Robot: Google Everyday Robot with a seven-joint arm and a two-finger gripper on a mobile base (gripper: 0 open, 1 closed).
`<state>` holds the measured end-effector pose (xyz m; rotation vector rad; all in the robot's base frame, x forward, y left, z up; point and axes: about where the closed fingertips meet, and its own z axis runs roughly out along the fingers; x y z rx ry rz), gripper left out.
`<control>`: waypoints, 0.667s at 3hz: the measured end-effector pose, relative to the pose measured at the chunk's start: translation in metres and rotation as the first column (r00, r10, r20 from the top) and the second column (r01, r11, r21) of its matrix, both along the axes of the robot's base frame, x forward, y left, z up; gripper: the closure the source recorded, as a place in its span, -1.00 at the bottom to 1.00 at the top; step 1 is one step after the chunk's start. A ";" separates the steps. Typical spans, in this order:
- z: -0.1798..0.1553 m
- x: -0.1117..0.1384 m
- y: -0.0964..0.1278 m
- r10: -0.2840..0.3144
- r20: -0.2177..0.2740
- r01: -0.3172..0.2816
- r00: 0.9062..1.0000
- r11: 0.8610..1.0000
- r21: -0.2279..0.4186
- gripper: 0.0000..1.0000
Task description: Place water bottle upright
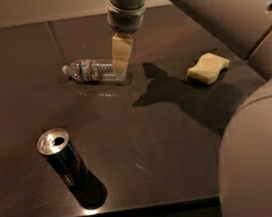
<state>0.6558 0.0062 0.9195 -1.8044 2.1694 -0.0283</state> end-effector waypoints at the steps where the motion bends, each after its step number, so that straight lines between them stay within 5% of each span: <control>1: -0.013 0.013 0.023 0.022 0.001 -0.022 1.000 1.000 -0.009 -1.00; 2: -0.024 0.017 0.043 0.043 -0.008 -0.043 0.999 0.999 -0.014 -1.00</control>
Offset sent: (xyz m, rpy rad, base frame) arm 0.0171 0.0632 -0.0339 -0.0251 0.0228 0.0672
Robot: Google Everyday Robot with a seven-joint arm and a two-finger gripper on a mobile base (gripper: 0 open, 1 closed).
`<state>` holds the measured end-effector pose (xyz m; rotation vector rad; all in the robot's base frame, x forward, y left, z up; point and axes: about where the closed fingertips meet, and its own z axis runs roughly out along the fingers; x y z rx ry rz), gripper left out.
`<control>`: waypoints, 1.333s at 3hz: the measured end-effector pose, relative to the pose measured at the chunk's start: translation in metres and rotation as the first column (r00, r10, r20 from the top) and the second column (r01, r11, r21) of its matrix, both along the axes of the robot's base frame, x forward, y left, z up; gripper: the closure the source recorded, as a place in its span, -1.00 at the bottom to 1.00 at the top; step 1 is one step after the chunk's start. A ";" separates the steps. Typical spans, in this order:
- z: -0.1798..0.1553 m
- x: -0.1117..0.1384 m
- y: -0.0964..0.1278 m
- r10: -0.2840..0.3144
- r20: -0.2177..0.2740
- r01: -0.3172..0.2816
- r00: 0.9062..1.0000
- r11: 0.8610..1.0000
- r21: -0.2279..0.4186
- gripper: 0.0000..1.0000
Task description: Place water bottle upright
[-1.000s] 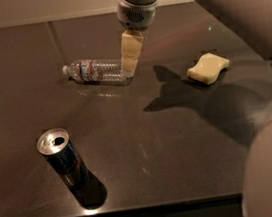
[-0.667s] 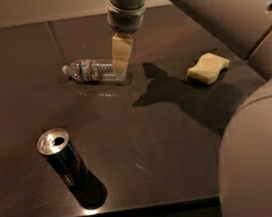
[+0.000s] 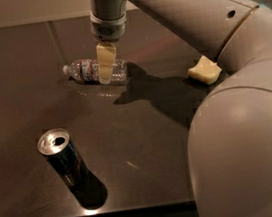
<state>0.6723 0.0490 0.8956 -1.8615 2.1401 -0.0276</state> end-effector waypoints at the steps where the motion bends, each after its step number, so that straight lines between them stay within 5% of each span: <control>1: -0.010 -0.004 0.018 0.022 -0.019 -0.022 1.000 1.000 -0.001 -1.00; 4: -0.031 0.003 0.055 0.060 -0.063 -0.062 0.996 0.998 -0.028 -1.00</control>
Offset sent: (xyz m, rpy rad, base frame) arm -0.0155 0.0501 -0.0257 -0.0197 0.0633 0.0691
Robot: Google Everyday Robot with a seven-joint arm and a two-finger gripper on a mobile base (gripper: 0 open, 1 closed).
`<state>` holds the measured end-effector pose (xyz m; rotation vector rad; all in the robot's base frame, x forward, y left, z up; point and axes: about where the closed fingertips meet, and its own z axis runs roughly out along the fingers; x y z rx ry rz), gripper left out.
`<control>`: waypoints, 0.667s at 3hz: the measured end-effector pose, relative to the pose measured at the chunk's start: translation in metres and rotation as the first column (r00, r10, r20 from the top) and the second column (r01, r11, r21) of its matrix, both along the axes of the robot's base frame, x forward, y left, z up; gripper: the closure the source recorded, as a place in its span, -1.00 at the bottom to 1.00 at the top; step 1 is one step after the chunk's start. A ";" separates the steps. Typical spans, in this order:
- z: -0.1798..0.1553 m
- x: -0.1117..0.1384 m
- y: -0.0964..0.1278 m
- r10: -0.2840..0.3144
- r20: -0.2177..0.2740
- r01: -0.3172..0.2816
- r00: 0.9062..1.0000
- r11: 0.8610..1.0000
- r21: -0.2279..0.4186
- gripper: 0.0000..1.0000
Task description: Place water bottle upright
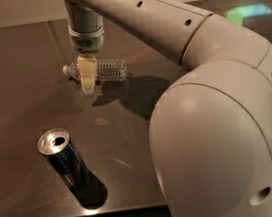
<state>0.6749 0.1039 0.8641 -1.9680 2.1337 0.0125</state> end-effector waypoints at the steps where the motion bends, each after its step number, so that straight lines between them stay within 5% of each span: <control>1: -0.004 0.011 0.006 -0.001 -0.008 0.001 1.000 1.000 -0.011 -1.00; 2: -0.009 0.019 0.011 -0.002 -0.012 0.002 1.000 1.000 -0.021 -1.00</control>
Offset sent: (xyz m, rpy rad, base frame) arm 0.0253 0.0105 -0.0083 -0.0477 0.0270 -0.0054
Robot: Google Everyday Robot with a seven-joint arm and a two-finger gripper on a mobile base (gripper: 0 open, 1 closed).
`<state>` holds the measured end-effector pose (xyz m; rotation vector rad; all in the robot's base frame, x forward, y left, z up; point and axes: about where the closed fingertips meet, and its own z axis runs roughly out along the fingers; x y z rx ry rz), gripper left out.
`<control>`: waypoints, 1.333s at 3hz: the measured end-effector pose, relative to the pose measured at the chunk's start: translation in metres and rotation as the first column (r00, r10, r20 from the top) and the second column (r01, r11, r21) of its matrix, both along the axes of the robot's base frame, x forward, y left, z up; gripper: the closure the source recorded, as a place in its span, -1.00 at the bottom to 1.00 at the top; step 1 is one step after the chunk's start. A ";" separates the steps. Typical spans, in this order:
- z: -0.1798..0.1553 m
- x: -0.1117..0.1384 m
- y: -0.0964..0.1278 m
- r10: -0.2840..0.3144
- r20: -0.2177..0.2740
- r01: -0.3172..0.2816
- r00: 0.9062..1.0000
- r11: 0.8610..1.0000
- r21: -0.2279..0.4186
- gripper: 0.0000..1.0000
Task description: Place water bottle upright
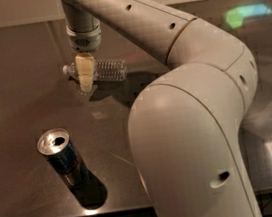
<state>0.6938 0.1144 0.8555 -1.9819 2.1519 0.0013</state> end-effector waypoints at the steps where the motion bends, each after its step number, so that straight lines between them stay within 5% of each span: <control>1: -0.007 0.006 -0.001 -0.013 -0.008 0.013 1.000 1.000 -0.012 -0.68; 3: -0.006 0.007 -0.005 -0.035 -0.010 0.035 0.999 0.999 -0.007 0.25; 4: 0.014 -0.002 -0.010 -0.029 -0.017 0.030 0.999 0.997 0.070 0.73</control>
Offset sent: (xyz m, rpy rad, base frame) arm 0.0057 -0.0109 -0.0076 -0.0409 0.0284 -0.0430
